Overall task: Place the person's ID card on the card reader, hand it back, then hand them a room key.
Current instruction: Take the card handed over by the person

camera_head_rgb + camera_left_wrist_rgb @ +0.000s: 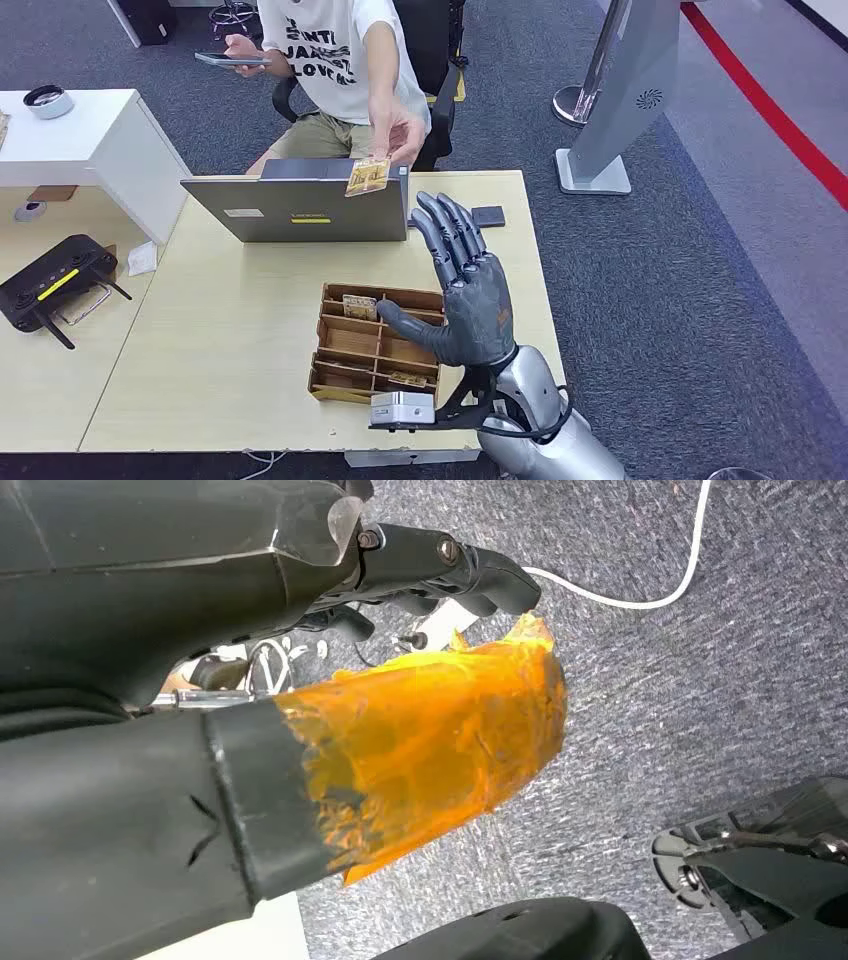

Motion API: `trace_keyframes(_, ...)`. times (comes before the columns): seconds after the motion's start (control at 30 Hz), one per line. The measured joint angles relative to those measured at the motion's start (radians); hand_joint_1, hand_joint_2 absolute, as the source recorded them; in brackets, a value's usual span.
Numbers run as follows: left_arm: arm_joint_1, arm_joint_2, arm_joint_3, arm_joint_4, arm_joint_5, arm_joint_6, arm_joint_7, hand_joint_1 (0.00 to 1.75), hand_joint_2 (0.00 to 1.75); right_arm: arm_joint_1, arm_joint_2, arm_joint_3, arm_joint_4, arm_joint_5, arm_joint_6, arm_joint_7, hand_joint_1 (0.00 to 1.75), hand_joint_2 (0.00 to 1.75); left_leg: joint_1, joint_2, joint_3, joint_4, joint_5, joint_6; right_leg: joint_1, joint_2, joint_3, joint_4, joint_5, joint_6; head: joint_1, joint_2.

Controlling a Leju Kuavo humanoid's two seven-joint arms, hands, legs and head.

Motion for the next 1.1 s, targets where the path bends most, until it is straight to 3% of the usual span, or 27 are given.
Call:
trace_keyframes(0.63,-0.038,-0.008,-0.05,0.0,-0.044,-0.042,0.03,0.0,0.0,-0.232,0.038,0.021,0.294,0.288,-0.005,0.131,0.01,1.75,0.0,0.0,0.0,0.0,0.001,0.0,0.0,0.0,0.0,0.0,0.001,0.0,0.0,0.0)
trace_keyframes(0.67,-0.04,-0.009,-0.051,0.0,-0.045,-0.043,0.031,0.0,0.0,-0.24,0.041,0.022,0.306,0.293,-0.005,0.133,0.2,1.75,0.0,0.0,0.0,0.0,0.001,0.0,0.0,0.0,0.0,0.0,0.001,0.0,0.0,0.0)
trace_keyframes(0.77,-0.042,-0.01,-0.056,0.0,-0.045,-0.043,0.032,0.0,0.0,-0.255,0.046,0.027,0.333,0.3,-0.005,0.137,1.25,1.75,0.0,0.0,0.0,0.0,0.001,0.0,0.0,0.0,0.0,0.0,0.001,0.0,0.0,0.0)
trace_keyframes(0.8,-0.042,-0.01,-0.056,0.0,-0.045,-0.043,0.032,0.0,0.0,-0.257,0.048,0.028,0.339,0.301,-0.006,0.139,1.47,1.75,0.0,0.0,0.0,0.0,0.001,0.0,0.0,0.0,0.0,0.0,0.001,0.0,0.0,0.0)
trace_keyframes(0.9,-0.042,-0.012,-0.057,0.0,-0.045,-0.043,0.032,0.0,0.0,-0.259,0.053,0.032,0.353,0.304,-0.007,0.142,1.69,1.75,0.0,0.0,0.0,0.0,0.001,0.0,0.0,0.0,0.0,0.0,0.001,0.0,0.0,0.0)
trace_keyframes(1.1,-0.042,-0.012,-0.057,0.0,-0.044,-0.043,0.032,0.0,0.0,-0.259,0.057,0.038,0.372,0.305,-0.01,0.144,1.75,1.75,0.0,0.0,0.0,0.0,0.001,0.0,0.0,0.0,0.0,0.0,0.001,0.0,0.0,0.0)
